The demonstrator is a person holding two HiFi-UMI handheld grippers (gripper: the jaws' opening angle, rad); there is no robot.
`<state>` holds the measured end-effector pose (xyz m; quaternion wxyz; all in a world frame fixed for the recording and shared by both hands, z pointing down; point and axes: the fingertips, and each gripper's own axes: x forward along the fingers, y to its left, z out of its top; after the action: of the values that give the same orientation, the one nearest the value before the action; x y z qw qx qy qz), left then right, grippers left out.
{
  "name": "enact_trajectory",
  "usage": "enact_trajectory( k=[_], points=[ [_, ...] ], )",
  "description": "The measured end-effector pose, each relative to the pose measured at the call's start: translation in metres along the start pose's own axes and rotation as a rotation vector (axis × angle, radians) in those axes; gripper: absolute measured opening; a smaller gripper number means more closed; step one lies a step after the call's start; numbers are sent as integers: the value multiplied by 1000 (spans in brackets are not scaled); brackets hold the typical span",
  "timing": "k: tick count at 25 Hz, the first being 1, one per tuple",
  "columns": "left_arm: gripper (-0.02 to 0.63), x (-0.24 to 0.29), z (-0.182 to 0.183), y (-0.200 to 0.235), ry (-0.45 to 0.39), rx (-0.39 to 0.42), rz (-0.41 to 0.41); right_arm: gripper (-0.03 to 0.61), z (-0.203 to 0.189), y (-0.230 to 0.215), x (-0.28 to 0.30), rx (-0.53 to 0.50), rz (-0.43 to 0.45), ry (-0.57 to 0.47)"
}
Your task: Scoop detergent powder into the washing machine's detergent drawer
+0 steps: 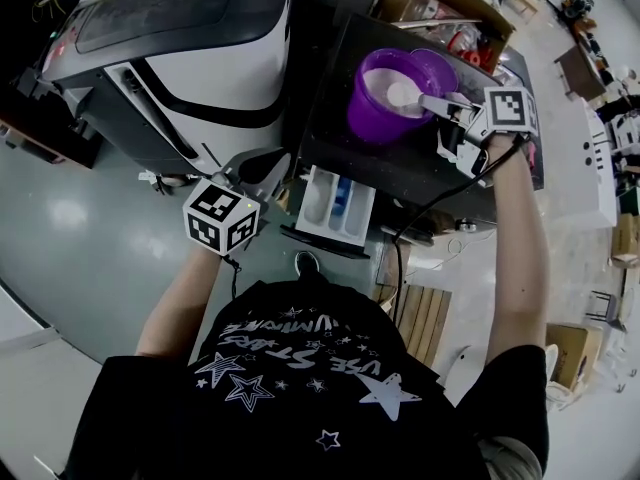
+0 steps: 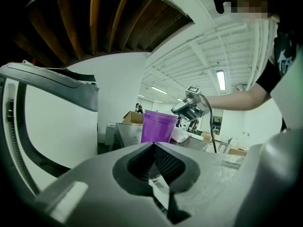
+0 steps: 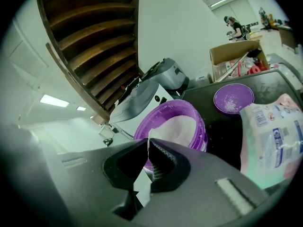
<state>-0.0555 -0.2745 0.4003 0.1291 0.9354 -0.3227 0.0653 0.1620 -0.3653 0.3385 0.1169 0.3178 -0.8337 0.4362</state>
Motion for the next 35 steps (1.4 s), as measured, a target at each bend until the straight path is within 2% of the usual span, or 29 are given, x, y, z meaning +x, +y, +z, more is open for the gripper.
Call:
enact_trajectory(
  k=[9,15,21,30,35],
  points=[
    [1,-4,-3,-8,4,-6,-28,35,-4,10,-31,116,3,-235],
    [1,-11,-13,-16,17,-19,-55,35,-21,25,-42,202,59,-388],
    [1,-16,-23,-23,46,-21,-92,34,-27,24,-46,291,53,-524],
    [1,-26,-32,-21,64,-31,-99,34,-44,57,-48,304,179,-625],
    [1,-32,-40,-19,77,-42,-98,34,-69,75,-34,292,227,-599]
  ],
)
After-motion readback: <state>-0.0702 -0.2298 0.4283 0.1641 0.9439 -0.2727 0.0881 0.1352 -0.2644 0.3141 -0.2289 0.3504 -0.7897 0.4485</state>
